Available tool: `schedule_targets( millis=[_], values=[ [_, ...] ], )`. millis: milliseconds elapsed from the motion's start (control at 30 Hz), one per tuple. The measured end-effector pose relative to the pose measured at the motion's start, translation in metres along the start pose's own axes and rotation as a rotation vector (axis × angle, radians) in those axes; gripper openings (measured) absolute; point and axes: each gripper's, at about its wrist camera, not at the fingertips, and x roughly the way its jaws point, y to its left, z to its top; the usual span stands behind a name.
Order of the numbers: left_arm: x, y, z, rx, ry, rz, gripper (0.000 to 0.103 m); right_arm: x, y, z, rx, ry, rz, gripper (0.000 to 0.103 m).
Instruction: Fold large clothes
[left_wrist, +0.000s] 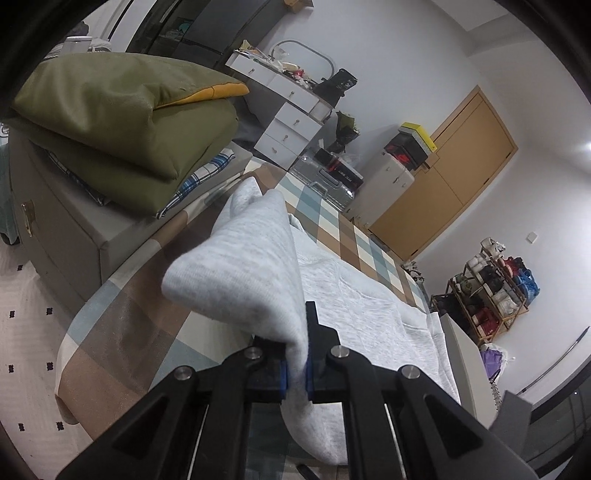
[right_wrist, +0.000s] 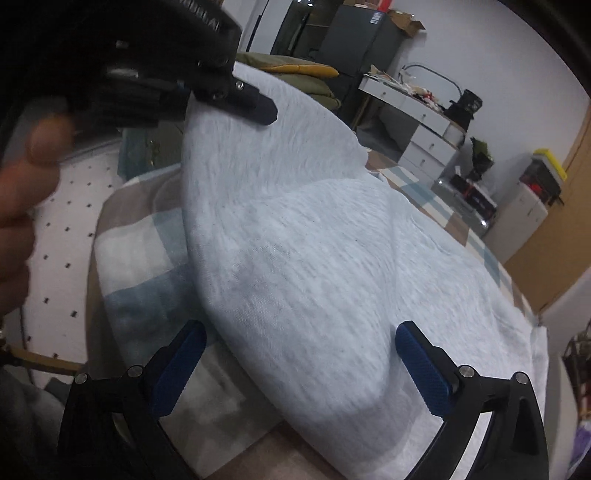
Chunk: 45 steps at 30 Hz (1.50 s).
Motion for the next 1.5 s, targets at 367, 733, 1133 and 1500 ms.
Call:
schedule_targets(
  millis=[367,733,1133,1500],
  values=[
    [-0.009,0.037,-0.011,-0.222,0.091,-0.152,0.072,0.012,-0.045,0.006,0.268,-0.038,0.056,0.035],
    [0.041,0.024,-0.045,-0.331,0.28,-0.309,0.074,0.002,-0.053,-0.001,0.321,-0.052,0.107,0.034],
    [0.03,-0.015,-0.04,-0.167,0.186,-0.106,0.024,-0.011,-0.055,-0.014,0.309,-0.076,0.19,0.053],
    [-0.006,-0.058,-0.03,0.121,0.084,-0.043,0.024,-0.052,-0.149,-0.062,0.633,-0.12,0.092,0.062]
  ],
)
